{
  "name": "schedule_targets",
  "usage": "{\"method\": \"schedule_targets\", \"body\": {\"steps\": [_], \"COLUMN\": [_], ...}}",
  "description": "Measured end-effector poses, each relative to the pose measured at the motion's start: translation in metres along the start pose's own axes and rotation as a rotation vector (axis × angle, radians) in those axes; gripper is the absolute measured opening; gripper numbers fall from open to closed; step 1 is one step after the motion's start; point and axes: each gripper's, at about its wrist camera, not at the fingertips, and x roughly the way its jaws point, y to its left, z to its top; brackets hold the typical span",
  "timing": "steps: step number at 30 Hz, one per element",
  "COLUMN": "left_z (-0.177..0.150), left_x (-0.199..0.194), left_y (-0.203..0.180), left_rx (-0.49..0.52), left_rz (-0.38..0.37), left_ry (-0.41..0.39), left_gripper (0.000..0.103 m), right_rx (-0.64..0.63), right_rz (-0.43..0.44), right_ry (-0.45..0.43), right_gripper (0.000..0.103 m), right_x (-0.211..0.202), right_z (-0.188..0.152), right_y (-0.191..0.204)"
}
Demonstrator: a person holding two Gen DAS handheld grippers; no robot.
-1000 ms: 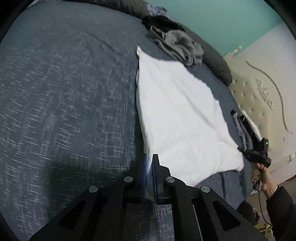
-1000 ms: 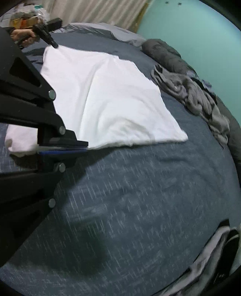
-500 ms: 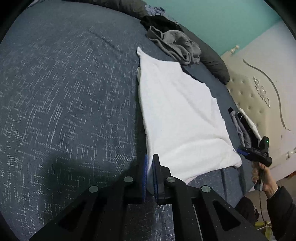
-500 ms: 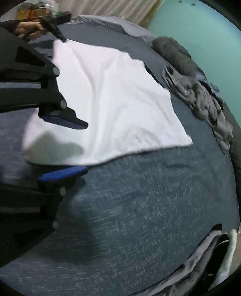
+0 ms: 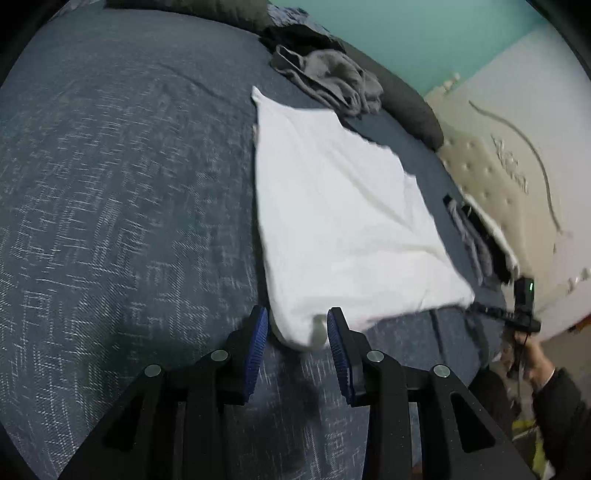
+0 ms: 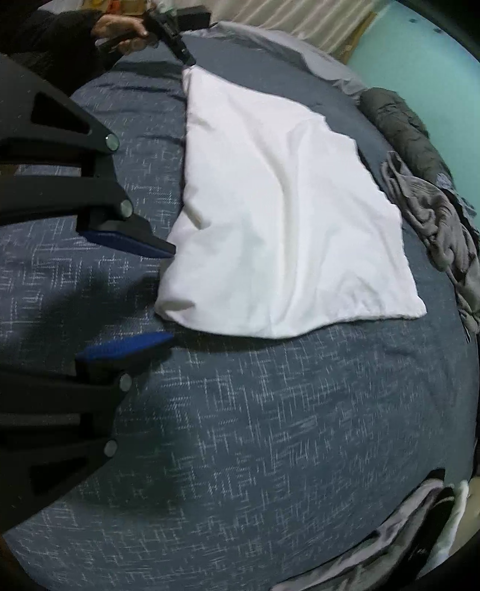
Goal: Fold clothes
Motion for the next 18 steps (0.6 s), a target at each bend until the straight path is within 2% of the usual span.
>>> {"method": "schedule_targets", "body": {"steps": [3,4,5,6,7,8,13,18], "left_z": [-0.003,-0.004,-0.005,-0.005,-0.006,-0.006,-0.004,-0.001], "left_x": [0.006,0.007,0.009,0.01,0.011,0.012,0.001,-0.01], "left_y": [-0.005,-0.006,-0.007,-0.007,-0.007,-0.007,-0.012,0.0], "left_rx": [0.033,0.042,0.052,0.062,0.071,0.08,0.136,0.116], "left_rz": [0.018,0.023,0.031,0.038,0.046,0.054,0.135,0.172], "left_ry": [0.032,0.039,0.045,0.05,0.055,0.061,0.023,-0.003], "left_gripper": [0.035,0.035,0.03,0.024,0.013,0.009,0.006,0.006], "right_rx": [-0.031,-0.039,-0.046,-0.056,-0.064,-0.072,-0.092,-0.112], "right_rz": [-0.013,-0.017,-0.021,-0.024,-0.033,-0.042,-0.059,-0.078], "right_ry": [0.011,0.007,0.004,0.002,0.001,0.0,-0.032,-0.058], "right_gripper": [0.042,0.037,0.024,0.018,0.01,0.005,0.003,0.003], "right_x": [0.008,0.009,0.01,0.011,0.011,0.011,-0.004,-0.02], "right_z": [0.001,0.002,0.003,0.004,0.004,0.005,0.007,0.013], "right_y": [0.005,0.006,0.007,0.008,0.009,0.009,0.004,-0.012]}}
